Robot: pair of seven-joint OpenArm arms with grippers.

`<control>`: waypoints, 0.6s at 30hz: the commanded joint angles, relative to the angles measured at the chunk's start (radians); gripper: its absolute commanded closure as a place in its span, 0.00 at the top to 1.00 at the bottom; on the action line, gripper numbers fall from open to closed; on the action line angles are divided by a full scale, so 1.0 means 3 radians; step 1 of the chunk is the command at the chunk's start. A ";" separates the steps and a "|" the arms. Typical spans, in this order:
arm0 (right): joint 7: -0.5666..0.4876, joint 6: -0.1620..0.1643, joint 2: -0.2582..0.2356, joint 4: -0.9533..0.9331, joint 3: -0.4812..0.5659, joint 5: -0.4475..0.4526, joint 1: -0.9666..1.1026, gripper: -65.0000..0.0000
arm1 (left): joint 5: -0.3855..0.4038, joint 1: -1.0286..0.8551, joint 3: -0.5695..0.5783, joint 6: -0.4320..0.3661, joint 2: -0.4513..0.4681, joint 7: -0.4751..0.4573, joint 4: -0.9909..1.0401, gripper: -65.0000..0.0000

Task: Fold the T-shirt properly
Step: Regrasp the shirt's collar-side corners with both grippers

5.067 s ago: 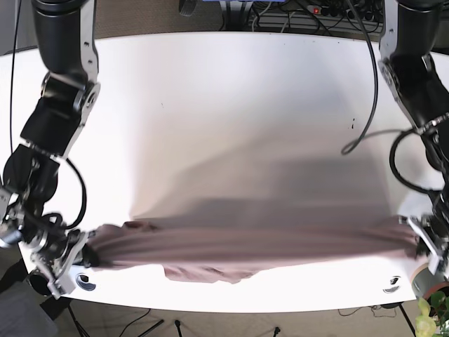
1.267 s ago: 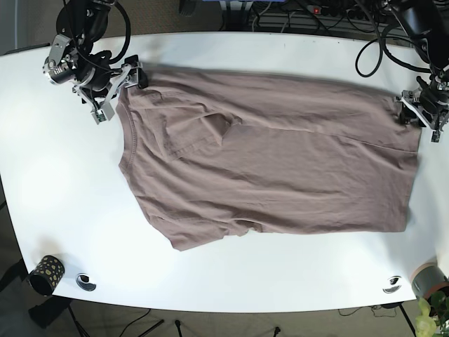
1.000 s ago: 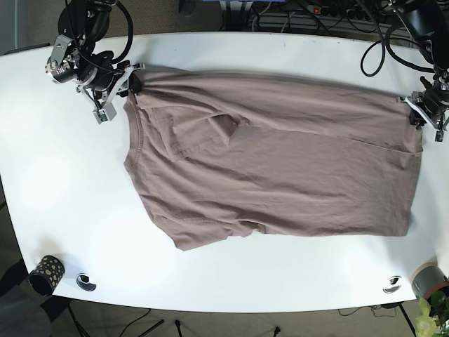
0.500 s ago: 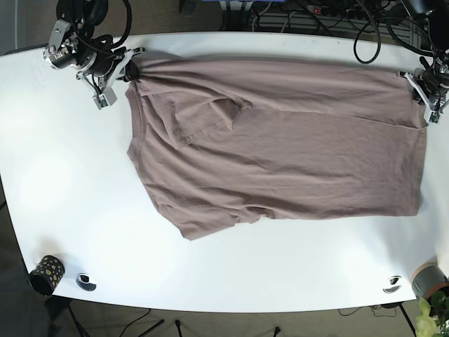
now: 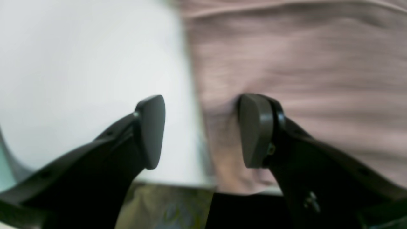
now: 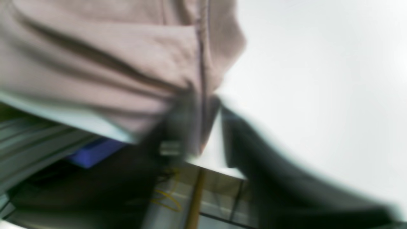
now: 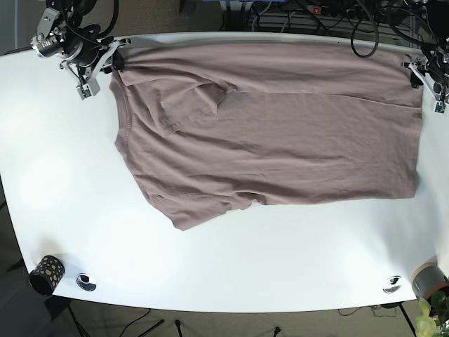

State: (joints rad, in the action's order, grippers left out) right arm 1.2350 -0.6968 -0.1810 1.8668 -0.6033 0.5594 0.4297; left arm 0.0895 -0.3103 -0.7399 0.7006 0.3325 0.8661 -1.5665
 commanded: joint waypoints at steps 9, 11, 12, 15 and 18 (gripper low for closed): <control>0.0090 -0.0005 -0.0033 0.0168 -0.0160 0.0051 -0.0376 0.63 | 0.0016 0.0321 -0.0007 -0.0008 0.0060 0.0082 -0.0371 0.51; 0.0090 -0.0005 -0.0033 0.0096 -0.0140 0.0045 -0.0509 0.63 | 0.0001 0.0500 0.0029 -0.0008 0.0055 0.0082 -0.0361 0.51; 0.0095 -0.0005 -0.0033 0.0066 -0.0135 0.0045 -0.0550 0.63 | -0.0004 0.0536 0.0055 -0.0008 0.0055 0.0082 -0.0361 0.51; 0.0095 -0.0005 -0.0039 -0.0083 -0.0068 0.0040 -0.0811 0.63 | -0.0014 0.0689 0.0147 -0.0008 0.0055 0.0082 -0.0361 0.51; 0.0095 -0.0005 -0.0039 -0.0272 -0.0012 0.0040 -0.1072 0.63 | -0.0014 0.0838 0.0224 -0.0008 0.0055 0.0082 -0.0361 0.51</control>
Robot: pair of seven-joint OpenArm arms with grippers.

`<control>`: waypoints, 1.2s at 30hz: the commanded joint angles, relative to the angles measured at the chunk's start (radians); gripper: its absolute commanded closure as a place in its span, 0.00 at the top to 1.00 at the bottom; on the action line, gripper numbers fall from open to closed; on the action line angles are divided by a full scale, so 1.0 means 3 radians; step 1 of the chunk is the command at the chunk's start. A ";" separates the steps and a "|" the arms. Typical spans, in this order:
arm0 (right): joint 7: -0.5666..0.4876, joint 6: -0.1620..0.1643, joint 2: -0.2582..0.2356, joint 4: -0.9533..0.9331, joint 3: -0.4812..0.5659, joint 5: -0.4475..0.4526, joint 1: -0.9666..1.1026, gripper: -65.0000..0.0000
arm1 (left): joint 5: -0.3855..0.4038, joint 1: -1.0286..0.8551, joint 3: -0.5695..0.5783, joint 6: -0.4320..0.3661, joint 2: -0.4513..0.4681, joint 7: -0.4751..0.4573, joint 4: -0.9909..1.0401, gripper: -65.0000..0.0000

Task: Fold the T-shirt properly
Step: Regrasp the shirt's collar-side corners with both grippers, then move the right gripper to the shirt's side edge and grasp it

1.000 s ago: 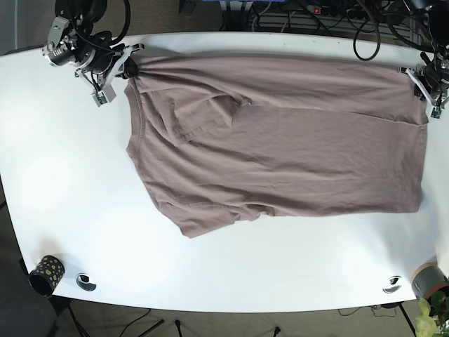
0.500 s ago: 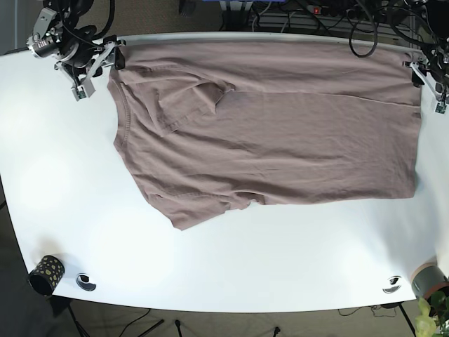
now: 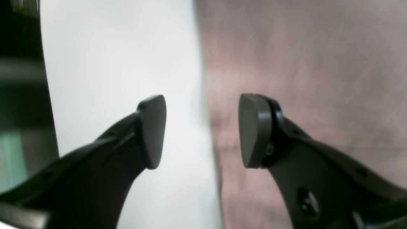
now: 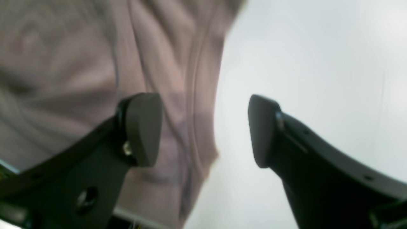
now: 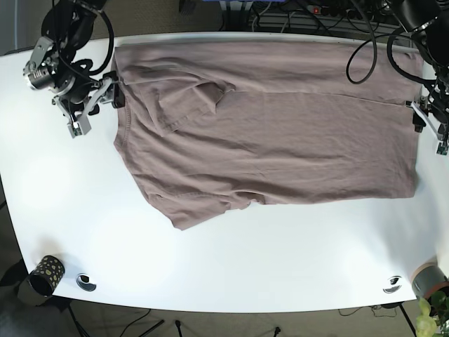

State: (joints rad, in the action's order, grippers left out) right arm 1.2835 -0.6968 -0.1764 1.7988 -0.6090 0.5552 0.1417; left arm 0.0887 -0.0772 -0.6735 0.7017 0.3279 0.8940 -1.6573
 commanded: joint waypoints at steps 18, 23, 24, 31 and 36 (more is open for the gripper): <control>-0.0967 -0.0005 -0.0161 -0.2122 0.0759 -0.0836 -0.2045 0.63 | -0.0012 0.0654 0.0084 -0.0347 -0.0216 -0.0021 -0.0089 0.51; -0.1575 -0.0005 -0.0258 -0.2899 0.0933 -0.0994 -0.2367 0.63 | -0.0012 0.0628 0.0079 -0.0362 -0.0216 -0.0021 -0.0094 0.51; -0.1729 -0.0005 -0.0263 -0.3037 0.0974 -0.1015 -0.2408 0.63 | -0.0012 0.0628 0.0074 -0.0362 -0.0216 -0.0021 -0.0094 0.51; -0.2634 -0.0005 -0.0309 -0.3748 0.1398 -0.1020 -0.2480 0.63 | -0.0002 0.0490 0.0059 -0.0362 -0.0216 -0.0021 -0.0089 0.51; -0.2854 -0.0005 -0.0299 -0.3927 0.1501 -0.1030 -0.2449 0.63 | 0.0009 0.0470 0.0059 -0.0357 -0.0216 -0.0021 -0.0073 0.51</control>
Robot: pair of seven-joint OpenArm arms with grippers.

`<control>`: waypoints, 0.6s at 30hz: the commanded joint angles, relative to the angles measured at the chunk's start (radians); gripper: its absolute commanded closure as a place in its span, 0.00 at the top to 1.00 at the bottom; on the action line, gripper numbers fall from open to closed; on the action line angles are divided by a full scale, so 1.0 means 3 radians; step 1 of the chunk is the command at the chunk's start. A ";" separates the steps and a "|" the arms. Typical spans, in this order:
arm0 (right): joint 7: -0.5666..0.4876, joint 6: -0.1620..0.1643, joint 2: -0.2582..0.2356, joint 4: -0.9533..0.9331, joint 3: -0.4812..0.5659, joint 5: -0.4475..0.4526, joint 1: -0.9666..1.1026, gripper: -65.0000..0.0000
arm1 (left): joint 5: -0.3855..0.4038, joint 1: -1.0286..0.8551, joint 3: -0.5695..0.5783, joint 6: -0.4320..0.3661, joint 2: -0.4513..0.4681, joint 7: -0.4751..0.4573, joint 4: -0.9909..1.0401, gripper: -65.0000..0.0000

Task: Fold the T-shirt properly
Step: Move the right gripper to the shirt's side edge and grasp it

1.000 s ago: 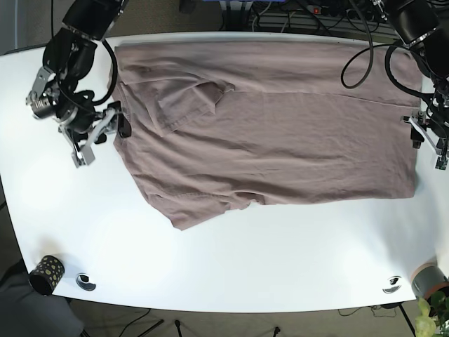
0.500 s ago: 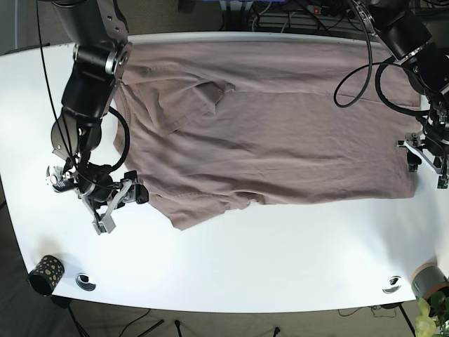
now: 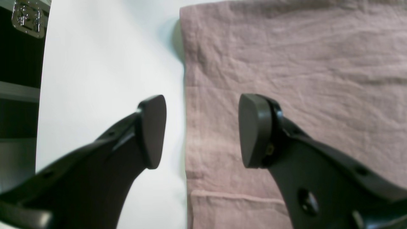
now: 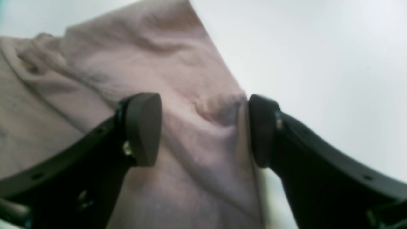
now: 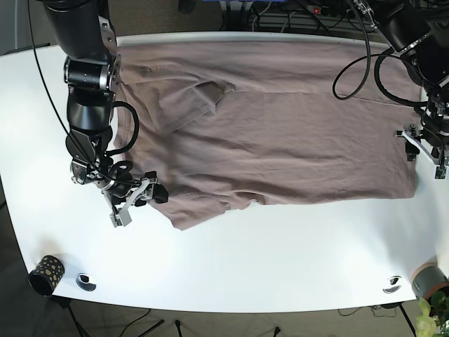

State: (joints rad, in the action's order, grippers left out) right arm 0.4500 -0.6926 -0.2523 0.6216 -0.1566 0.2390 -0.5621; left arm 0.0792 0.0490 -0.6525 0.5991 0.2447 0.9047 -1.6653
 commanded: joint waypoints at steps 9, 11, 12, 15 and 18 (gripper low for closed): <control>-0.0137 -0.0019 0.0107 -0.0044 -0.0002 0.0019 -0.0047 0.62 | 0.0015 0.0069 0.0014 -0.0025 0.0061 -0.0057 0.0061 0.52; -0.0137 -0.0019 0.0138 -0.0039 -0.0002 0.0019 -0.0047 0.59 | 0.0015 0.0095 0.0019 -0.0030 0.0077 -0.0067 0.0250 0.52; -0.0142 -0.0019 0.0148 -0.0039 -0.0002 0.0019 -0.0052 0.54 | 0.0015 0.0187 0.0019 -0.0030 0.0097 -0.0098 0.0378 0.52; -0.0168 -0.0019 0.0153 -0.0034 -0.0007 0.0045 -0.0052 0.36 | -0.0067 0.0397 0.0014 -0.0056 0.0159 -0.0256 0.0700 0.52; -0.0168 -0.0019 0.0153 -0.0034 -0.0007 0.0045 -0.0052 0.18 | -0.0297 0.0571 0.0030 -0.0179 0.0174 -0.0532 0.1145 0.52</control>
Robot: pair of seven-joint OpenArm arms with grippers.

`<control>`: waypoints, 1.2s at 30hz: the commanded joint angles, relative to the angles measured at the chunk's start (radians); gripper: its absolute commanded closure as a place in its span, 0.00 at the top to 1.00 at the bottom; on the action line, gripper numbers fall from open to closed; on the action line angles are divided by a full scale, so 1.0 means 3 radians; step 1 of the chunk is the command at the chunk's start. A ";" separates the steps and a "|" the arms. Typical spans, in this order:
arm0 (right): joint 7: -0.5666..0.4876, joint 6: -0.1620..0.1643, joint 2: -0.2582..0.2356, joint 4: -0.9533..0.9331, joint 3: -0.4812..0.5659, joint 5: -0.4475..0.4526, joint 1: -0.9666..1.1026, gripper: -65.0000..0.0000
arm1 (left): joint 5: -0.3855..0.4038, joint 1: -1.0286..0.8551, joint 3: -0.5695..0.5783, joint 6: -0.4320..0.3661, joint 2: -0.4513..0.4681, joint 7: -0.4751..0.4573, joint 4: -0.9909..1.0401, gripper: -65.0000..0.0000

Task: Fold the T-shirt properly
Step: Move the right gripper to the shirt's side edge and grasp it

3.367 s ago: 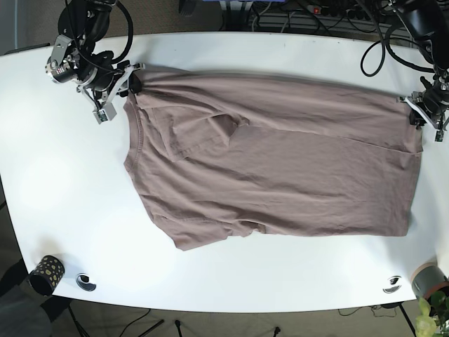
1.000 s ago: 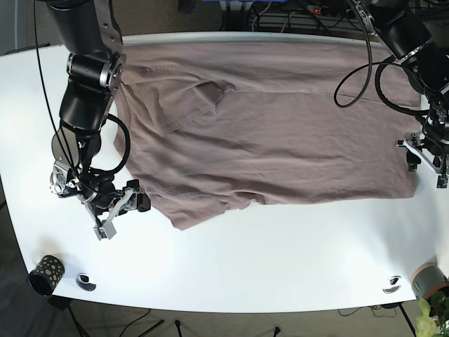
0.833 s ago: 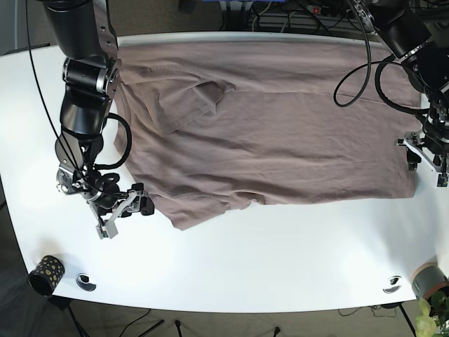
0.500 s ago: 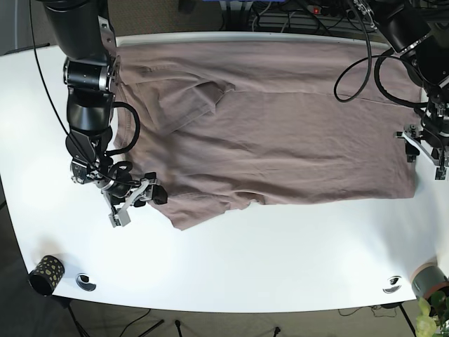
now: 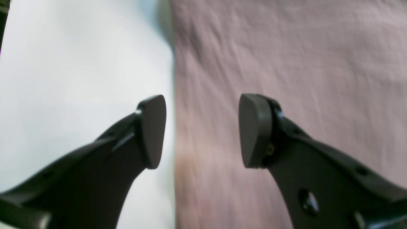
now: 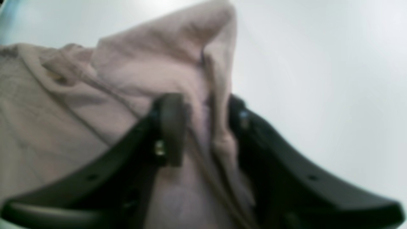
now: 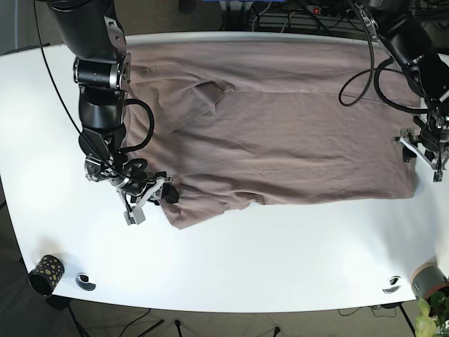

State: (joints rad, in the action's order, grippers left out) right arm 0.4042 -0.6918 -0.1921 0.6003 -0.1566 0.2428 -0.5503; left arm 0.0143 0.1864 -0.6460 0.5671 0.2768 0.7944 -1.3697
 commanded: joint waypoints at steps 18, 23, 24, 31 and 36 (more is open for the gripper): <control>-0.0005 -0.0021 -0.0068 0.0037 -0.0012 0.0042 -0.0081 0.09 | -0.0301 0.1289 0.0202 -0.0404 0.0517 -0.1239 0.2441 0.65; 0.0000 -0.0021 -0.0068 0.0037 -0.0018 0.0042 -0.0081 0.08 | -0.0275 0.1356 0.0438 -0.0404 0.0584 -0.1362 0.2737 0.74; 0.0000 -0.0021 -0.0068 0.0037 -0.0018 0.0042 -0.0081 0.08 | -0.0275 0.1356 0.0473 -0.0404 0.0584 -0.1398 0.2773 0.74; 0.0108 -0.0021 -0.0068 0.0201 -0.0023 0.0047 -0.0071 0.08 | -0.0275 0.1417 0.0519 -0.0394 0.0579 -0.1536 0.3029 0.74; 0.0215 -0.0021 -0.0048 0.0554 -0.0023 0.0047 0.0067 0.08 | -0.0275 0.1443 0.0519 -0.0394 0.0568 -0.1546 0.3167 0.59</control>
State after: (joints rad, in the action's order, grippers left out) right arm 0.4755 -0.6910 -0.2001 0.7094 -0.1600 0.2401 -0.5049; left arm -0.0700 0.6003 -0.4908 0.4438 0.4385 0.3233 -0.4202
